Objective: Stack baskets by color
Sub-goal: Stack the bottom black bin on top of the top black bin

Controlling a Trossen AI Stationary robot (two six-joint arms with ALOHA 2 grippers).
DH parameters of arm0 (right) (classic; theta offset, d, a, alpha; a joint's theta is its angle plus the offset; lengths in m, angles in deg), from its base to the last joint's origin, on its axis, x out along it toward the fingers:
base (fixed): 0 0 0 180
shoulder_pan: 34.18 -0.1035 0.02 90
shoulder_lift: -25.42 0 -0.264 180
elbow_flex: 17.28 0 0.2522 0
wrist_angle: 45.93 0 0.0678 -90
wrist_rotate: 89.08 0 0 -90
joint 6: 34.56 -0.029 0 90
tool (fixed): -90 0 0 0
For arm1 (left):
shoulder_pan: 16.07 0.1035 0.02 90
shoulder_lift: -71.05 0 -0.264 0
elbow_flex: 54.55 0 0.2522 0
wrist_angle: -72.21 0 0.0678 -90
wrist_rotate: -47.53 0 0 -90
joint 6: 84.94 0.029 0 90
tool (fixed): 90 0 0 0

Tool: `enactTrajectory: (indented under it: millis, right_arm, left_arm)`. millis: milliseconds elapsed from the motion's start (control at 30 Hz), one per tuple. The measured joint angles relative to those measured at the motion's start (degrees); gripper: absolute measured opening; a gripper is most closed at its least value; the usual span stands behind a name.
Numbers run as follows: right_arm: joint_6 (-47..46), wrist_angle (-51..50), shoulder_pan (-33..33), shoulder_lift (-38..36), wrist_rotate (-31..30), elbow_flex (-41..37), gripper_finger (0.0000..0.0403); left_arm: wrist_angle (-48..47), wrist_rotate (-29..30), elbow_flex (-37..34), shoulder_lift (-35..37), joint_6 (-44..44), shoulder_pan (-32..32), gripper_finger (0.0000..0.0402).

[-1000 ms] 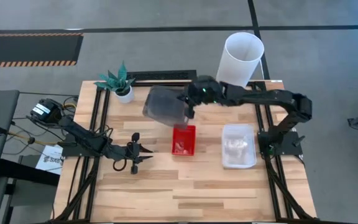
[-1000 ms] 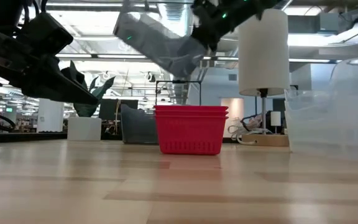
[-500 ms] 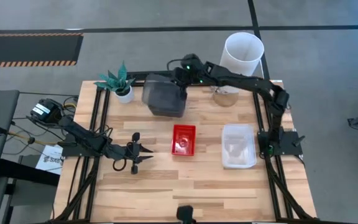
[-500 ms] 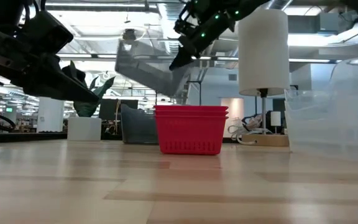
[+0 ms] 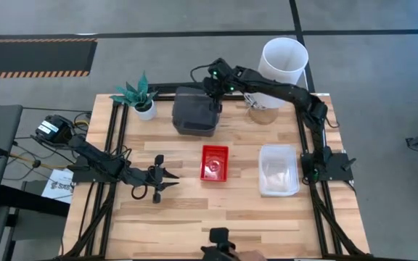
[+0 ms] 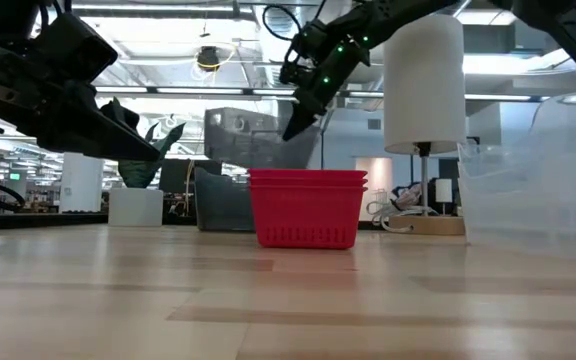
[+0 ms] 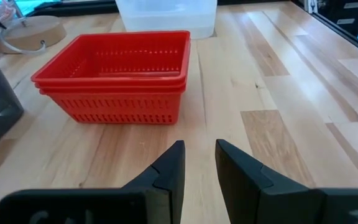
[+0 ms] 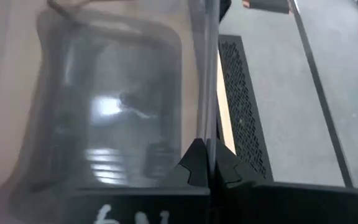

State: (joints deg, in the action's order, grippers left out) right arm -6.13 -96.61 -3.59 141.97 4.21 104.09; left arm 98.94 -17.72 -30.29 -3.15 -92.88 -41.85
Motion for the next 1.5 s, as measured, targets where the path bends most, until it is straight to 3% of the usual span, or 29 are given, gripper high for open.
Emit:
enactTrajectory:
  millis: [667,1133,1367,1500]
  right_arm:
    - [7.47,-9.15,2.38,0.02,1.81,-0.09,0.0001]
    - [9.1,-9.24,2.0,0.02,5.83,-0.09,0.0077]
    - [8.95,-8.67,1.7,-0.01,5.86,-0.09,0.0087]
    - [8.95,-8.65,1.8,-0.35,5.86,-0.09,0.0068]
  left_arm:
    - [0.05,0.87,-0.01,0.0,0.2,2.69,0.0078]
    - [0.07,-0.42,-0.02,0.0,0.85,3.39,0.0078]
    - [0.05,-0.42,-0.02,0.0,1.25,3.39,0.0078]
    - [0.05,-0.42,-0.02,0.0,1.29,3.39,0.0078]
